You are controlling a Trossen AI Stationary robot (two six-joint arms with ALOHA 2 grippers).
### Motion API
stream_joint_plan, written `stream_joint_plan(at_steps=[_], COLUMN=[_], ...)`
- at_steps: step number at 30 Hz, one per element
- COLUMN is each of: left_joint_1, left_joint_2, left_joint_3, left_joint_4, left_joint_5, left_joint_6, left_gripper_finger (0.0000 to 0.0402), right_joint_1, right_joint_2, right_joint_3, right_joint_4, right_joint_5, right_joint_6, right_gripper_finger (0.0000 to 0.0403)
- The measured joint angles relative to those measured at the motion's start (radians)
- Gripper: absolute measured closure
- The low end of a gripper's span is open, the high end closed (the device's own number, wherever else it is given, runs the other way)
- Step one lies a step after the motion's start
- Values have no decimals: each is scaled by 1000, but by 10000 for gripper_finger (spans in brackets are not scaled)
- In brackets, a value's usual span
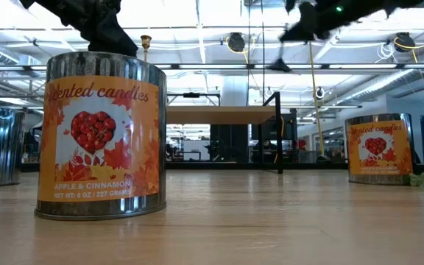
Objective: Pick & Place candle stick holders
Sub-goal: Put the black candleholder on the shelf
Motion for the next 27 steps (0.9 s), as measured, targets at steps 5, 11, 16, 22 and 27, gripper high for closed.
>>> stream_joint_plan(at_steps=[5, 11, 16, 22, 27], left_joint_1=[-1, -1, -1, -1, -1], left_joint_2=[0, 0, 0, 0, 0], left_joint_3=[0, 0, 0, 0, 0], left_joint_4=[11, 39, 37, 37, 36], left_joint_5=[0, 0, 0, 0, 0], left_joint_6=[0, 0, 0, 0, 0], left_gripper_finger=[316, 316, 316, 316, 316], right_joint_1=[25, 30, 31, 4, -31], right_joint_2=[149, 384, 563, 720, 811], right_joint_3=[69, 275, 463, 599, 621], right_joint_4=[138, 69, 0, 3, 42], right_joint_5=[-191, -197, -221, -221, -222], right_joint_6=[-19, -17, -19, -13, 10], right_gripper_finger=[393, 394, 393, 388, 390])
